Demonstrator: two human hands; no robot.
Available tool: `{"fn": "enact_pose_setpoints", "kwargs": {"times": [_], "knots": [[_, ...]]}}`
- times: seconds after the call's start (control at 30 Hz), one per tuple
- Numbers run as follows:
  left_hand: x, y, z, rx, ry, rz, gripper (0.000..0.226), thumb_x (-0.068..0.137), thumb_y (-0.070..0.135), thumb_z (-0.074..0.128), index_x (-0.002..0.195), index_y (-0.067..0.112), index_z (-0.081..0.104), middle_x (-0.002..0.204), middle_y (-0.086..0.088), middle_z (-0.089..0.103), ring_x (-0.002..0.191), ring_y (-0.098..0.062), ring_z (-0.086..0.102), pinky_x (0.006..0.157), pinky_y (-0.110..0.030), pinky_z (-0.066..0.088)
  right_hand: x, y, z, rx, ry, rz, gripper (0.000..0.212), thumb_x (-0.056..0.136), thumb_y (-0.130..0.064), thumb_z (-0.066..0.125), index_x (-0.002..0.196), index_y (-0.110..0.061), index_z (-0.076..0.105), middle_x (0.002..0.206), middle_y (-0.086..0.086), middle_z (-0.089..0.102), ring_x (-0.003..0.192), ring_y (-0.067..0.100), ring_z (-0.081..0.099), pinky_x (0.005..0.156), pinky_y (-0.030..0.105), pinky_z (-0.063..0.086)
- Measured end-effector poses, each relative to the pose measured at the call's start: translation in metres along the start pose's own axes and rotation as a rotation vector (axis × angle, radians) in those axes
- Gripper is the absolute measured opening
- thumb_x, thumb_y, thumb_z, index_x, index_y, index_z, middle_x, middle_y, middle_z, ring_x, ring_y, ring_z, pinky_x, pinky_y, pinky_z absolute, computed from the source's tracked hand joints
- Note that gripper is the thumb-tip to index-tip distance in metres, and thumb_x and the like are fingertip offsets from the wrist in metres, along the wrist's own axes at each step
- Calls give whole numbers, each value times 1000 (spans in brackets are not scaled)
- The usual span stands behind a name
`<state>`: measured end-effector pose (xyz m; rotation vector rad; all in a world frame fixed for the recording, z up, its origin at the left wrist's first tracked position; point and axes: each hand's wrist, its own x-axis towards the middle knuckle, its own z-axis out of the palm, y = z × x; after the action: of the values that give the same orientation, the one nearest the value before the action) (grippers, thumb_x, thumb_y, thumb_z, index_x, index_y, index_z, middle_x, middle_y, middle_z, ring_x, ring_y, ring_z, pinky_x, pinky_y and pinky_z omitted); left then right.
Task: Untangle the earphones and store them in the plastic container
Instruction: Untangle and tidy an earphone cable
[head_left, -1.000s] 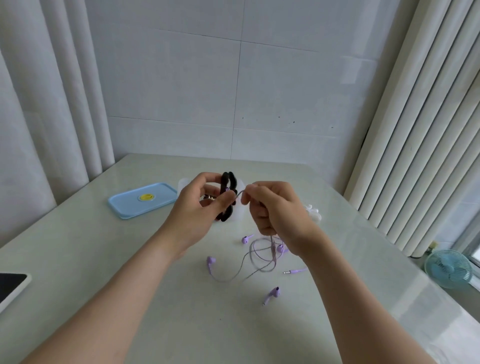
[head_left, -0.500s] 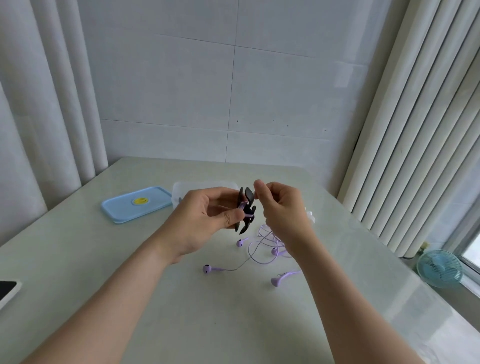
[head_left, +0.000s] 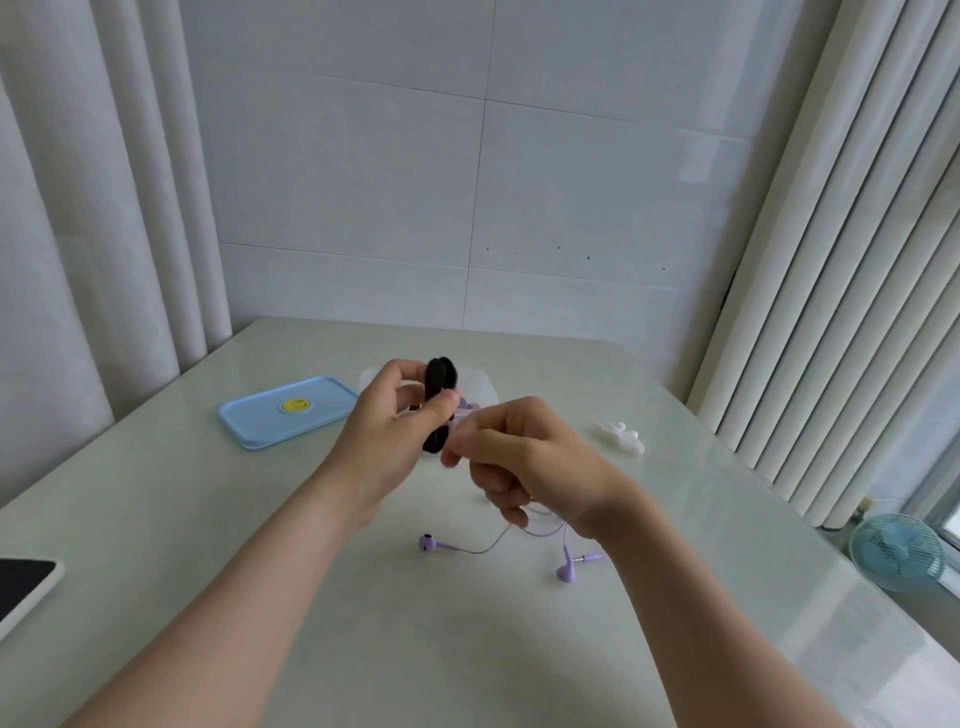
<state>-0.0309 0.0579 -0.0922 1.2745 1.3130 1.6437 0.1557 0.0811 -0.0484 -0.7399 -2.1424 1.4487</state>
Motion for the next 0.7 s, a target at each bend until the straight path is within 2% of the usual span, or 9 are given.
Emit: {"fn": "enact_pose_setpoints", "kwargs": {"times": [0.1, 0.17, 0.23, 0.33, 0.43, 0.57, 0.7], "knots": [[-5, 3, 1, 23, -174, -33, 21, 104, 36, 66, 121, 24, 64, 101, -5, 78, 90, -18, 67, 85, -38, 45, 0, -1, -4, 19, 192, -114, 28, 103, -14, 60, 86, 4, 73, 53, 7, 39, 45, 20, 33, 45, 28, 38], [-7, 5, 3, -19, -262, -42, 31, 100, 41, 67, 124, 21, 67, 108, -11, 77, 94, -22, 67, 87, -39, 45, 1, 2, -8, 41, 328, -132, 28, 98, -7, 57, 76, 1, 71, 55, 11, 38, 46, 21, 33, 45, 29, 38], [-9, 7, 6, -36, -323, -53, 37, 95, 38, 69, 125, 15, 68, 116, -10, 77, 96, -23, 70, 91, -39, 49, 3, 5, -11, 12, 432, -148, 29, 93, -7, 55, 66, -1, 65, 55, 10, 36, 47, 21, 30, 47, 30, 35], [-12, 10, 9, -16, -383, -77, 35, 95, 30, 71, 125, 13, 69, 117, -9, 78, 97, -25, 73, 93, -40, 52, 7, 12, -13, -146, 576, -183, 34, 92, -9, 60, 63, 6, 50, 48, -2, 34, 44, 12, 29, 48, 24, 29], [-13, 8, 8, 46, -435, -87, 25, 98, 17, 72, 122, 9, 71, 114, -9, 78, 100, -31, 75, 87, -37, 54, 14, 20, -20, -226, 726, -194, 43, 100, -25, 66, 66, -1, 54, 47, -12, 35, 46, 8, 30, 47, 22, 28], [-16, 7, 13, 56, -458, -54, 22, 96, 12, 74, 118, 12, 76, 117, -14, 75, 109, -36, 74, 91, -39, 62, 19, 34, -35, -326, 800, -130, 41, 101, -40, 66, 73, -10, 61, 51, -11, 38, 48, 10, 33, 46, 18, 28], [-14, 9, 14, -67, -406, -67, 28, 96, 10, 72, 124, 5, 73, 119, -20, 74, 115, -40, 70, 88, -38, 63, 20, 42, -34, -455, 829, -47, 36, 100, -45, 64, 74, -21, 63, 49, -9, 46, 51, 5, 48, 47, 13, 34]]}}
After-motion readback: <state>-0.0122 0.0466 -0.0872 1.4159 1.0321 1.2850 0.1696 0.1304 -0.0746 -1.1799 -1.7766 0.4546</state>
